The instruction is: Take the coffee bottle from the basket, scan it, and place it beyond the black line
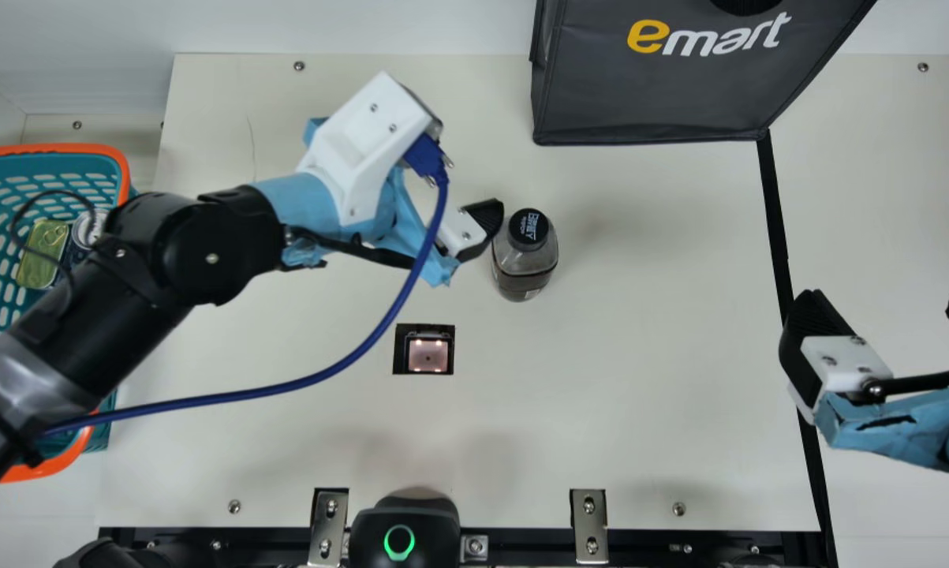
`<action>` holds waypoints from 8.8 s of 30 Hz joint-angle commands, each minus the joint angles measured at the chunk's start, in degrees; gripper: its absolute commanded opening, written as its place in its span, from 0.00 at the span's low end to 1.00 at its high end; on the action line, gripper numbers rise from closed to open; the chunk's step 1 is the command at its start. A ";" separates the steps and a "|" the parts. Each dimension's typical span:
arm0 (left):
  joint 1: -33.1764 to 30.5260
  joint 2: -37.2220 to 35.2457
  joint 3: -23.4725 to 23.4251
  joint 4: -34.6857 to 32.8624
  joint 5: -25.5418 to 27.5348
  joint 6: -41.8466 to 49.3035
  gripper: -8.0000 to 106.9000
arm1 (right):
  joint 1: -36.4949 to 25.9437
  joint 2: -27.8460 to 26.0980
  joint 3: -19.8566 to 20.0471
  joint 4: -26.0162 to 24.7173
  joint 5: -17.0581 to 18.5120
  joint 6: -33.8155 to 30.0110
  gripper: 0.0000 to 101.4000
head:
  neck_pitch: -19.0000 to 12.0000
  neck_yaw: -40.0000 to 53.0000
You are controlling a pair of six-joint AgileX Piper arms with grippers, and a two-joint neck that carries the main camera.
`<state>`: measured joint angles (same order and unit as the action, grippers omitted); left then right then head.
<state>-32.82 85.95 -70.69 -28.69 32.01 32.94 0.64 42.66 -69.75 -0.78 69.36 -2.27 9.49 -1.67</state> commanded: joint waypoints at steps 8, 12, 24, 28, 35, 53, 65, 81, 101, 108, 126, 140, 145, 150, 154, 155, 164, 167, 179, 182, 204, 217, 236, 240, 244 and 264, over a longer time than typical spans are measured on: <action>4.62 -4.51 2.25 3.59 1.07 -4.06 0.85 | 0.00 0.00 0.00 0.00 0.00 0.00 0.90 | -1.57 0.09; 6.94 -6.19 3.17 5.43 1.47 -5.90 0.85 | 0.00 0.00 0.00 0.00 0.00 0.00 0.90 | -1.57 0.09; 14.29 -9.59 4.67 10.82 2.52 -11.40 0.85 | 0.00 0.00 0.00 0.00 0.00 0.00 0.90 | -1.57 0.09; 16.60 -10.74 5.34 12.46 3.02 -12.61 0.85 | 0.00 0.00 0.00 0.00 0.00 0.00 0.90 | -1.57 0.09; 20.50 -12.76 6.93 14.46 3.47 -13.96 0.85 | 0.00 0.00 0.00 0.00 0.00 0.00 0.90 | -1.57 0.09; 28.02 -19.08 12.55 18.00 3.72 -16.10 0.85 | 0.00 0.00 0.00 0.00 0.00 0.00 0.90 | -1.57 0.09; 30.79 -25.51 17.62 21.09 5.20 -19.41 0.85 | 0.00 0.00 0.00 0.00 0.00 0.00 0.90 | -1.57 0.09; 35.63 -33.94 22.64 21.64 10.11 -20.28 0.85 | 0.00 0.00 0.00 0.01 0.00 0.00 0.90 | -1.57 0.09; 39.20 -38.38 25.04 21.15 13.55 -20.49 0.85 | 0.00 0.00 0.00 0.01 0.00 0.00 0.90 | -1.57 0.09; 39.20 -38.38 25.04 21.15 13.55 -20.49 0.85 | 0.00 0.00 0.00 0.01 0.00 0.00 0.90 | -1.57 0.09; 39.20 -38.38 25.04 21.15 13.55 -20.49 0.85 | 0.00 0.00 0.00 0.01 -0.05 0.00 0.90 | -1.57 0.09; 39.20 -38.38 25.04 21.15 13.55 -20.49 0.85 | 1.82 2.56 -1.32 0.14 -0.06 -0.54 0.90 | -1.57 0.09; 39.20 -38.38 25.04 21.15 13.55 -20.49 0.85 | 2.71 4.52 -2.39 0.38 0.15 -1.19 0.90 | -1.57 0.09; 39.20 -38.38 25.04 21.15 13.55 -20.49 0.85 | 3.80 6.66 -3.60 0.81 0.36 -1.59 0.90 | -1.57 0.09; 39.20 -38.38 25.04 21.15 13.55 -20.49 0.85 | 4.49 8.39 -4.40 1.44 0.31 -1.95 0.90 | -1.57 0.09; 39.20 -38.38 25.04 21.15 13.55 -20.49 0.85 | 4.64 8.82 -4.57 1.58 0.24 -2.04 0.90 | -1.57 0.09; 39.20 -38.38 25.04 21.15 13.55 -20.49 0.85 | 5.24 13.26 -6.21 2.96 -1.43 -3.33 0.90 | -1.57 0.09; 39.20 -38.38 25.04 21.15 13.55 -20.49 0.85 | 5.15 14.47 -6.41 3.54 -2.22 -4.02 0.90 | -1.57 0.09; 39.20 -38.38 25.04 21.15 13.55 -20.49 0.85 | 4.86 18.27 -6.13 6.86 -5.19 -7.12 0.90 | -1.57 0.09; 39.20 -38.38 25.04 21.15 13.55 -20.49 0.85 | 5.42 18.99 -5.85 7.34 -5.87 -7.57 0.90 | -1.57 0.09; 39.20 -38.38 25.04 21.15 13.55 -20.49 0.85 | 19.93 24.06 -3.46 3.24 -11.64 -2.00 0.90 | -1.57 0.09; 39.20 -38.38 25.04 21.15 13.55 -20.49 0.85 | 27.21 29.01 -4.54 1.09 -13.22 1.41 0.90 | -1.57 0.09; 39.20 -38.38 25.04 21.15 13.55 -20.49 0.85 | 30.06 34.49 -3.93 1.58 -15.84 0.38 0.90 | -1.57 0.09; 39.20 -38.38 25.04 21.15 13.55 -20.49 0.85 | 30.57 35.66 -3.50 1.32 -16.65 0.41 0.90 | -1.57 0.09; 39.20 -38.38 25.04 21.15 13.55 -20.49 0.85 | 31.07 36.94 -3.11 0.82 -17.46 0.62 0.90 | -1.57 0.09; 39.20 -38.38 25.04 21.15 13.55 -20.49 0.85 | 34.50 43.84 -3.12 -3.00 -20.41 4.44 0.90 | -1.57 0.09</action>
<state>6.38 47.57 -45.65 -7.54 45.56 12.46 35.08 86.34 -72.79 -3.69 48.87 2.04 9.49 -1.67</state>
